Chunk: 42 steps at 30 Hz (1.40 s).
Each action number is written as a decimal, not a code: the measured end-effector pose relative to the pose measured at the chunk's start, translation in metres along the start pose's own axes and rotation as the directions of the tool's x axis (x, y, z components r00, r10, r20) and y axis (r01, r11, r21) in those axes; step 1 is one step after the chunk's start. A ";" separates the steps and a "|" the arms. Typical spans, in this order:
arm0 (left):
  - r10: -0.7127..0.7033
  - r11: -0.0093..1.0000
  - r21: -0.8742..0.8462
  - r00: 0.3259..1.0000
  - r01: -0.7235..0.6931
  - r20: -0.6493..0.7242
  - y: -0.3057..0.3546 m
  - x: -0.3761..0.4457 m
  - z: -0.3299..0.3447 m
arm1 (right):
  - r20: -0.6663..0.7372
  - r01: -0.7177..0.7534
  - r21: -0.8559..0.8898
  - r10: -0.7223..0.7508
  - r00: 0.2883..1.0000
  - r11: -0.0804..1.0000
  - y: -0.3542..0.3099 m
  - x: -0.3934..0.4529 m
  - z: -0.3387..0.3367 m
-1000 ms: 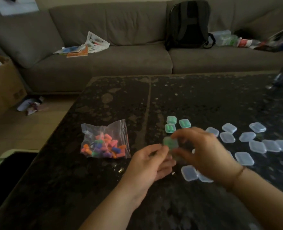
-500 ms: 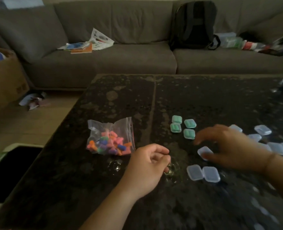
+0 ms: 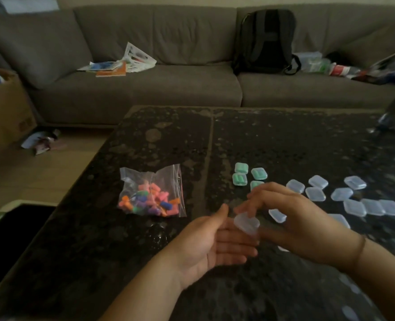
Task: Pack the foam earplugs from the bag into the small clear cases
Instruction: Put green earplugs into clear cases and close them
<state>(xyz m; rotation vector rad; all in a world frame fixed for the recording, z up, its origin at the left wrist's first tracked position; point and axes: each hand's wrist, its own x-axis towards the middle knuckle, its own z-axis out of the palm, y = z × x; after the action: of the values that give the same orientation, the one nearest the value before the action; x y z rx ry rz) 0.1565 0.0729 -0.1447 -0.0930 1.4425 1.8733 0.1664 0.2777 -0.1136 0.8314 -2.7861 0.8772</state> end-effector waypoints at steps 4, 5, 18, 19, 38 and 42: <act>0.055 0.975 -0.220 0.995 -0.036 0.080 0.002 -0.008 -0.002 | -0.040 0.030 0.155 -0.024 0.999 0.988 -0.004 0.009 0.007; 0.058 0.963 -0.266 0.996 -0.037 0.073 0.001 -0.007 -0.003 | -0.053 0.031 0.164 -0.022 0.998 0.986 -0.005 0.010 0.008; 0.175 0.804 -0.583 0.983 -0.115 0.048 0.002 -0.006 0.000 | -0.273 0.074 0.212 -0.014 0.962 0.974 -0.010 0.010 0.028; 0.186 0.798 -0.589 0.982 -0.130 0.035 0.002 -0.006 0.000 | -0.300 0.091 0.147 -0.043 0.953 0.985 -0.010 0.009 0.029; 0.262 0.835 -0.489 0.964 -0.254 -0.053 0.000 0.000 0.000 | -0.368 0.083 -0.424 -0.255 0.894 0.902 -0.015 0.009 0.036; 0.259 0.842 -0.478 0.965 -0.250 -0.049 0.000 0.001 -0.002 | -0.399 0.071 -0.418 -0.253 0.881 0.906 -0.015 0.009 0.038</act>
<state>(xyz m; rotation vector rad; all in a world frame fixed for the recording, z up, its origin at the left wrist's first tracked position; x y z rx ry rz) 0.1549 0.0719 -0.1464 -0.1278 0.9789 2.4185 0.1689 0.2415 -0.1354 0.6806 -2.3235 0.3878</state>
